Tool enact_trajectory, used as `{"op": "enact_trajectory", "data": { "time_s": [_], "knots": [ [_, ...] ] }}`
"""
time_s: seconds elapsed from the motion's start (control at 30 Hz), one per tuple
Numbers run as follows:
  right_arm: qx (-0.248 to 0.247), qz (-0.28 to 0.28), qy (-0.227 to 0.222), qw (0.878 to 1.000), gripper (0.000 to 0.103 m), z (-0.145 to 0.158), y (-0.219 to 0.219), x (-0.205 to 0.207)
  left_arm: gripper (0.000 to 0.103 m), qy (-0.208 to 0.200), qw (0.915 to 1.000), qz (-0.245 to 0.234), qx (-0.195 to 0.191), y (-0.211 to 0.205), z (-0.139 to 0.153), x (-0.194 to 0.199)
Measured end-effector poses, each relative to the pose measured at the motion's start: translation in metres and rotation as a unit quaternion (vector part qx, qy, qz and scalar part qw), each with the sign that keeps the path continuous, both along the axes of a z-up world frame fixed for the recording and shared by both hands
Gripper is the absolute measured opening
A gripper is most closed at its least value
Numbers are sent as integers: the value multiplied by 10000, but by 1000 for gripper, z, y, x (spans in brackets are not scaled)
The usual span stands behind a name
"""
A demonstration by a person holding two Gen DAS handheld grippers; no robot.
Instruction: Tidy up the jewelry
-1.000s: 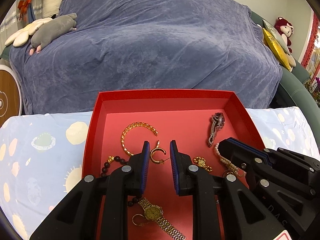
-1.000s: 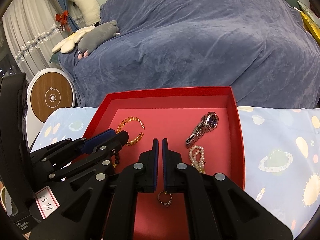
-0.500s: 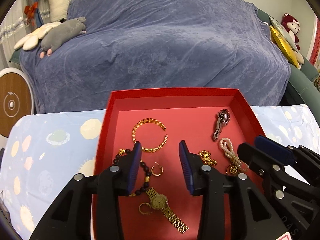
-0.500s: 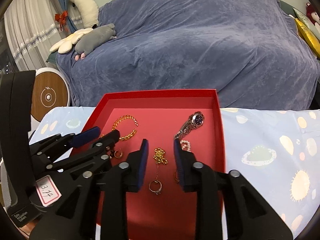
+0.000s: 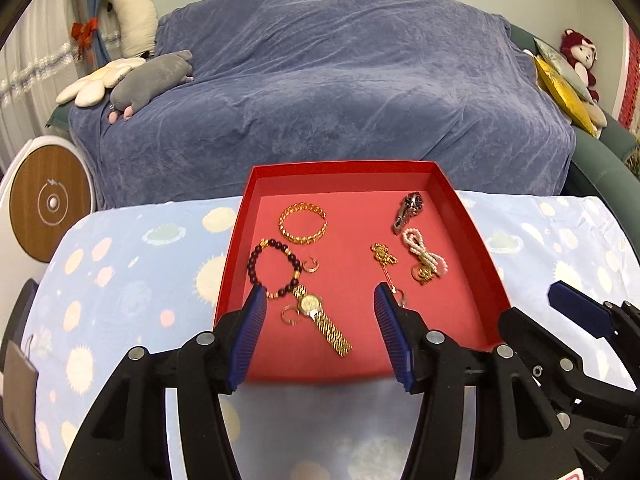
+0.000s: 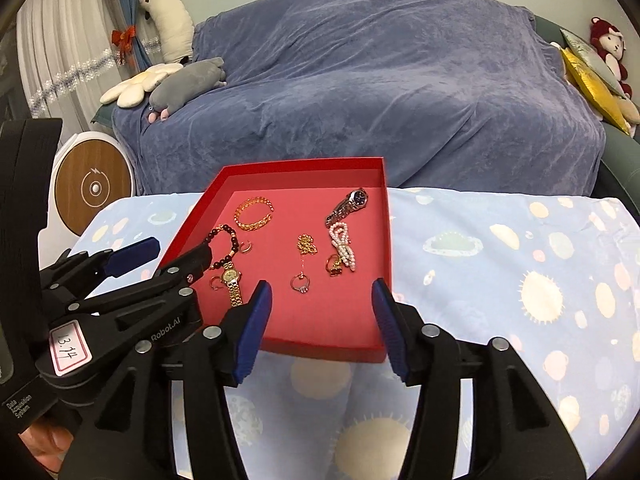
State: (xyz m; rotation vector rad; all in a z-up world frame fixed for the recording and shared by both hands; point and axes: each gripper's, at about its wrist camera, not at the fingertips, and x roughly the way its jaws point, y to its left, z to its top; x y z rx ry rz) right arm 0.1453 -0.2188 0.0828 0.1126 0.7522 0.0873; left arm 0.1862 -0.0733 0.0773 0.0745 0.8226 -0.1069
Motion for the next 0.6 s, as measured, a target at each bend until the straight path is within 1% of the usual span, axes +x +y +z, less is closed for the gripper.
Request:
{"op": "enact_trajectory", "data": {
  "time_s": [0.07, 0.1, 0.17, 0.27, 0.33, 0.4, 0.5, 0.6],
  "knots": [
    [132, -141, -12, 9998, 68, 1, -4, -14, 62, -11, 10000, 69, -28, 2, 4, -13],
    [230, -166, -1, 9996, 69, -1, -6, -20, 65, -30, 10000, 84, -20, 3, 4, -20],
    [344, -222, 67, 9991, 72, -5, -7, -29, 71, -60, 9997, 157, 153, 4, 3, -33],
    [357, -221, 195, 9989, 74, -14, 0, -37, 73, 3, 9989, 191, 424, 10, -5, -50],
    [258, -159, 206, 9993, 76, -20, 7, -40, 73, 111, 9987, 226, 449, 19, -12, -56],
    [50, -54, 200, 9998, 78, -26, 16, -39, 73, 242, 9986, 280, 387, 29, -21, -58],
    [-187, -24, 76, 9998, 82, -30, 26, -38, 73, 414, 9978, 388, 339, 37, -36, -51],
    [-285, -16, 106, 9995, 84, -35, 28, -31, 73, 529, 9972, 459, 251, 42, -43, -45]
  ]
}}
